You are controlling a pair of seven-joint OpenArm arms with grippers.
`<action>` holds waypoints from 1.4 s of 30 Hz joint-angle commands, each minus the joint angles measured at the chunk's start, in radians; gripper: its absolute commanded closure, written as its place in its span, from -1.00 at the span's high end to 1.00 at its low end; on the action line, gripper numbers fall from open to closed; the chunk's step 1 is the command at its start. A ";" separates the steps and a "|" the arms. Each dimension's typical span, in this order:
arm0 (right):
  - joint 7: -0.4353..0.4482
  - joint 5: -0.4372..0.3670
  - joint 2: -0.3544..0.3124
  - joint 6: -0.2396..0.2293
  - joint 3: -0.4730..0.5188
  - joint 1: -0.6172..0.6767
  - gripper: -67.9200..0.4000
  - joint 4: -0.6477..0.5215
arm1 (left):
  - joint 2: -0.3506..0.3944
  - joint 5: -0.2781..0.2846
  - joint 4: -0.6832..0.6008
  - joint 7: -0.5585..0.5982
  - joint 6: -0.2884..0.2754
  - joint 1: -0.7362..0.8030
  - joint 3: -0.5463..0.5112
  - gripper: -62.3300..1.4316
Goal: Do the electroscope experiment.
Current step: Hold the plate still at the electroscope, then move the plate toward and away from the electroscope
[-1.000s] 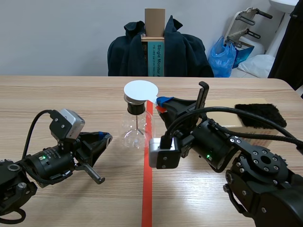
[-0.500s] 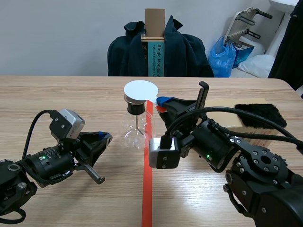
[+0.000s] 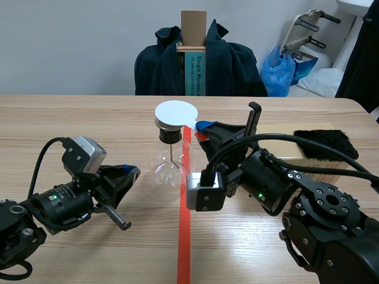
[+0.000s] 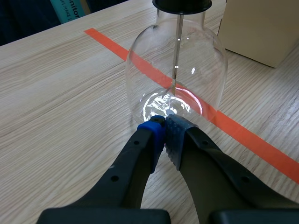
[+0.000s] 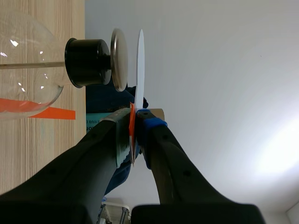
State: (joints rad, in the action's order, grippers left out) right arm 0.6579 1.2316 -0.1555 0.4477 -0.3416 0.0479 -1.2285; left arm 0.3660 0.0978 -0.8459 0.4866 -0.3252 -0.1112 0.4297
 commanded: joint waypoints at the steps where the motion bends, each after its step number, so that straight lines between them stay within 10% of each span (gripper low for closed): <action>1: 0.008 -0.005 -0.002 0.008 0.006 -0.017 -0.96 -0.017 | -0.002 0.009 -0.021 0.014 0.001 -0.005 -0.004 -0.87; 29: -0.012 -0.005 -0.002 0.024 0.006 -0.017 -0.96 -0.017 | -0.002 0.010 -0.021 0.014 0.001 -0.005 -0.004 -0.87; 42: -0.305 -0.005 -0.002 0.031 0.006 -0.017 -0.96 -0.017 | -0.002 0.010 -0.021 0.014 0.002 -0.005 -0.004 -0.87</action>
State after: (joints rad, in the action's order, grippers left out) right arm 0.3569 1.2308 -0.1555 0.4637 -0.3416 0.0479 -1.2285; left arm 0.3660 0.0978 -0.8459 0.4866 -0.3252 -0.1112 0.4297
